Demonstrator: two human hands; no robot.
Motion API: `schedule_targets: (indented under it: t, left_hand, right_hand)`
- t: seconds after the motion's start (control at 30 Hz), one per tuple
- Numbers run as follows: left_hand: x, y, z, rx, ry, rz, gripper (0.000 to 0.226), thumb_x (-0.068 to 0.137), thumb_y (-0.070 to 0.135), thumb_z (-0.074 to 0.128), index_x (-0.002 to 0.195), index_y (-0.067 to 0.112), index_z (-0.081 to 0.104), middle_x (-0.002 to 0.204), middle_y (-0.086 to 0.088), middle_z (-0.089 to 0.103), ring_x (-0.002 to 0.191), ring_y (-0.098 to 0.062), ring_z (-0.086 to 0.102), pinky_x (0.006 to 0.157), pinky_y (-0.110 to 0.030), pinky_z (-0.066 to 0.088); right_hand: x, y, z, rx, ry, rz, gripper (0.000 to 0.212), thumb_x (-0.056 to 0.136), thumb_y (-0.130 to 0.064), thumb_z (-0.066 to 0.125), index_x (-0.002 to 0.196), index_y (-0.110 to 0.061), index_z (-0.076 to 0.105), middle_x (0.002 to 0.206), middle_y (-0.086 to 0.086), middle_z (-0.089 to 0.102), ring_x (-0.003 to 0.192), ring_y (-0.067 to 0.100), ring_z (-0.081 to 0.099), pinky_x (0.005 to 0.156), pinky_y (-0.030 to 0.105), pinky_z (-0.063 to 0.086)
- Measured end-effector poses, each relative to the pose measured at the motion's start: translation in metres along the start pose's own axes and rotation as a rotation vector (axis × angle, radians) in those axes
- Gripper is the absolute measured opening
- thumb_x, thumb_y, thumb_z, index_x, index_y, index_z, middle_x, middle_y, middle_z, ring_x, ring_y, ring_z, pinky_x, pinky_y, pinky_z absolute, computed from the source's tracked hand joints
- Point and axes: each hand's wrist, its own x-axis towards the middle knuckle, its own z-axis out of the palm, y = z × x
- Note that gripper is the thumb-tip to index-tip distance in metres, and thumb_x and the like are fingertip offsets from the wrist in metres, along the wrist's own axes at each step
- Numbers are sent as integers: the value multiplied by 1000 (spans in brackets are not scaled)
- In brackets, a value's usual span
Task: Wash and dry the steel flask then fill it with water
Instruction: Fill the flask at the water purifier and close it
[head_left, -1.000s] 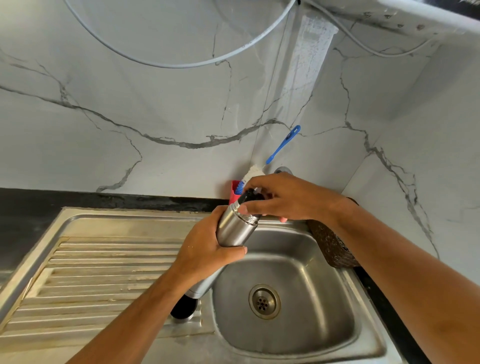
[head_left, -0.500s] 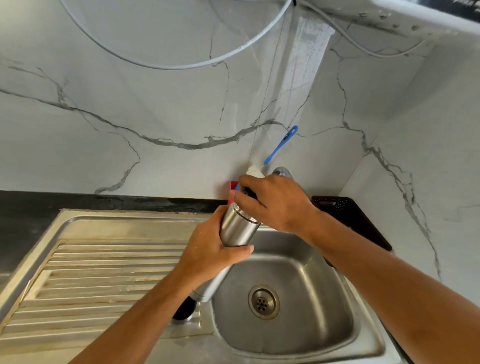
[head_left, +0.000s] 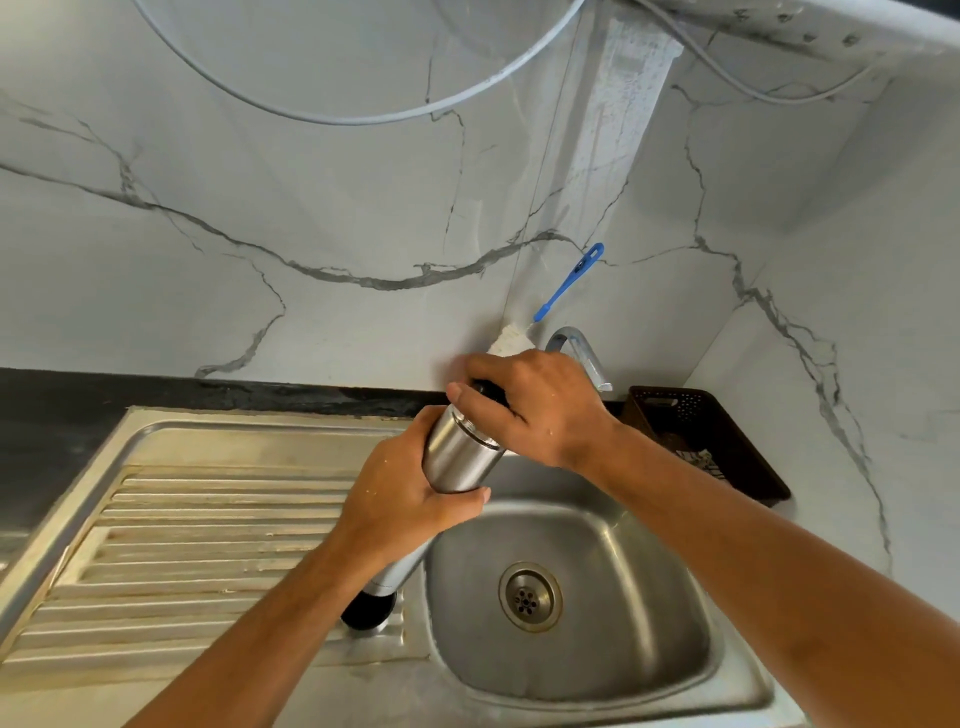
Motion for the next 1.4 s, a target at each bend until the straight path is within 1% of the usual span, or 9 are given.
schedule_targets:
  t: [0.13,0.27,0.43,0.53,0.63,0.8,1.0,1.23,1.4]
  left_hand:
    - [-10,-11,-1,42,89,-47,65,66,42,87,120,43,53,91,18,71,79,-4,70,67,-37,61]
    - [-21,-20,-13,90,130,-78,69,65,47,86,124,43,51,95,19,71,80,-2,70,69,-37,61]
    - [-38,-40,-46,124,205,-158,75,65,35,95,128,40,53,100,16,72,83,-2,69,72,-31,58]
    - [-56,-57,-60,71,263,-256,76,65,28,97,125,39,52,100,16,70,84,4,67,70,-21,53]
    - [-79,-72,-64,63,261,-336,77,65,25,97,125,40,51,100,17,69,83,7,66,71,-21,53]
    - [-103,-87,-64,16,297,-432,74,65,21,98,124,35,56,98,13,71,82,1,68,71,-25,54]
    - [-101,-85,-61,12,232,-424,76,64,18,97,125,38,55,98,12,72,83,-4,71,70,-24,57]
    - [-78,-76,-50,92,84,-342,79,63,30,97,127,44,52,100,17,70,85,2,68,71,-22,54]
    - [-60,-66,-37,119,-4,-277,70,63,31,95,120,43,55,93,15,71,79,-3,69,69,-29,56]
  right_hand:
    - [7,-15,15,-17,-14,113,43,102,-60,34,76,-27,46,58,-7,44,62,22,46,60,34,39]
    - [15,-25,32,22,-44,128,49,104,-61,36,78,-23,51,64,-6,56,63,19,54,61,36,43]
    - [10,-36,56,731,-209,207,50,104,-63,42,93,-18,60,72,6,67,57,18,63,59,34,52]
    - [-4,-38,86,832,-388,345,52,101,-70,42,107,-23,62,83,4,72,59,27,69,57,39,58]
    - [-25,-39,124,750,-566,348,46,94,-70,57,124,-35,56,109,0,70,80,20,73,72,43,63]
    - [-55,-59,175,423,-857,156,103,74,-63,84,154,-40,25,155,-7,47,136,18,50,109,49,48]
    - [-58,-63,196,374,-810,106,62,74,-31,89,121,-30,49,120,-5,61,112,21,60,88,42,57]
    - [-14,-14,108,496,-626,166,64,75,-26,90,130,-28,57,114,-9,48,102,4,49,83,20,42]
    - [0,-1,39,414,-546,129,80,75,-32,89,142,-35,45,122,-12,53,109,5,55,92,24,49]
